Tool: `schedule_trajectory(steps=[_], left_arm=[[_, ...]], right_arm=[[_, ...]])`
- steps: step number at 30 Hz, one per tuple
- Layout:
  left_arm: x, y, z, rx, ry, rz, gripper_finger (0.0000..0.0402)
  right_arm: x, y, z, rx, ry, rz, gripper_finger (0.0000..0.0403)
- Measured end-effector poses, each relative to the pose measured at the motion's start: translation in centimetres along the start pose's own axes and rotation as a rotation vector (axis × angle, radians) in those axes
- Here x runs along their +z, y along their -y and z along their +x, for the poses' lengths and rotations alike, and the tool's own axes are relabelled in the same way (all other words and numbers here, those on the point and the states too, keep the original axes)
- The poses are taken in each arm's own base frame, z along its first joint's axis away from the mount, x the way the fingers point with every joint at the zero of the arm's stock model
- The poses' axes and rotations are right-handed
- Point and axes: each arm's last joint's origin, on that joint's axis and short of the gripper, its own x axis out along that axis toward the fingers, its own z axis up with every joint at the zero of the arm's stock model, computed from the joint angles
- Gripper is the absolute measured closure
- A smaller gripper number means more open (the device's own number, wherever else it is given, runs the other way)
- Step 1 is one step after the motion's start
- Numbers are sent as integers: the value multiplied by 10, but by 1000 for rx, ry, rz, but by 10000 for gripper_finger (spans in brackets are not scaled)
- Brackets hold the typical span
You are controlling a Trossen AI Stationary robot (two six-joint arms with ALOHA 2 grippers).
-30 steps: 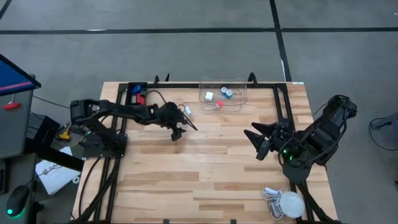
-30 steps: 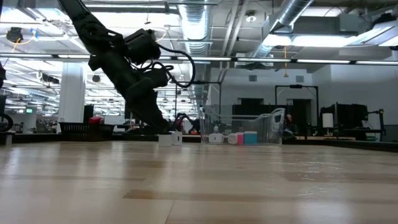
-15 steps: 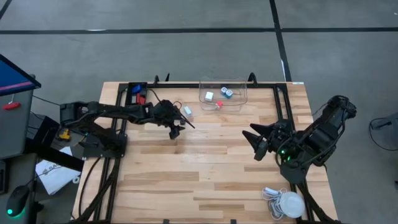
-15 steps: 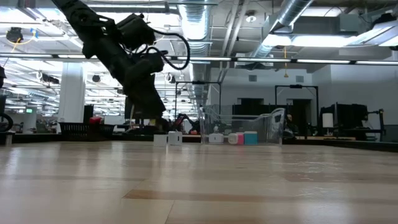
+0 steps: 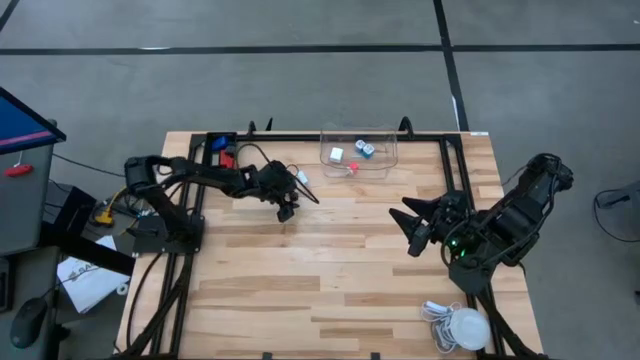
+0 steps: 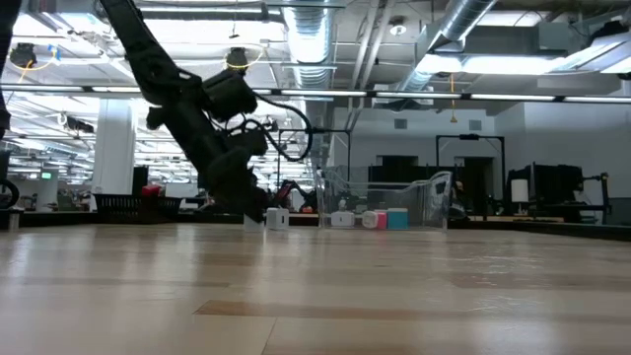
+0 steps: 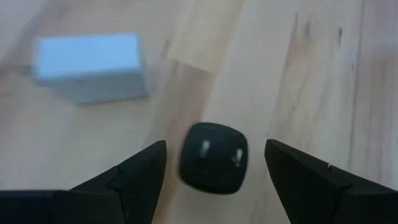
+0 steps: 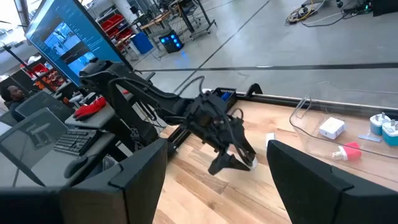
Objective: Pick & Place Office items
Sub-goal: Put the white black charger adapter into the transparent bin
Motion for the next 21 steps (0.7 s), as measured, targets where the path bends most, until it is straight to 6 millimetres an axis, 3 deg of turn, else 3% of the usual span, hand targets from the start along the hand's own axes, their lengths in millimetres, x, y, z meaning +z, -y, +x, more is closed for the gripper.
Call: schedule_trajectory(steps=[7, 14, 18, 21], left_arm=[[-2, 0, 11, -12, 4, -22, 171], [-2, 0, 11, -9, 9, -57, 277], [4, 6, 6, -84, 42, -94, 276], [26, 19, -10, -130, 145, -83, 276]], right_arm=[[0, 0, 0, 3, -15, 12, 135], [0, 1, 0, 0, -19, 5, 135], [0, 1, 0, -1, -19, 4, 135], [0, 1, 1, -3, -17, 4, 135]])
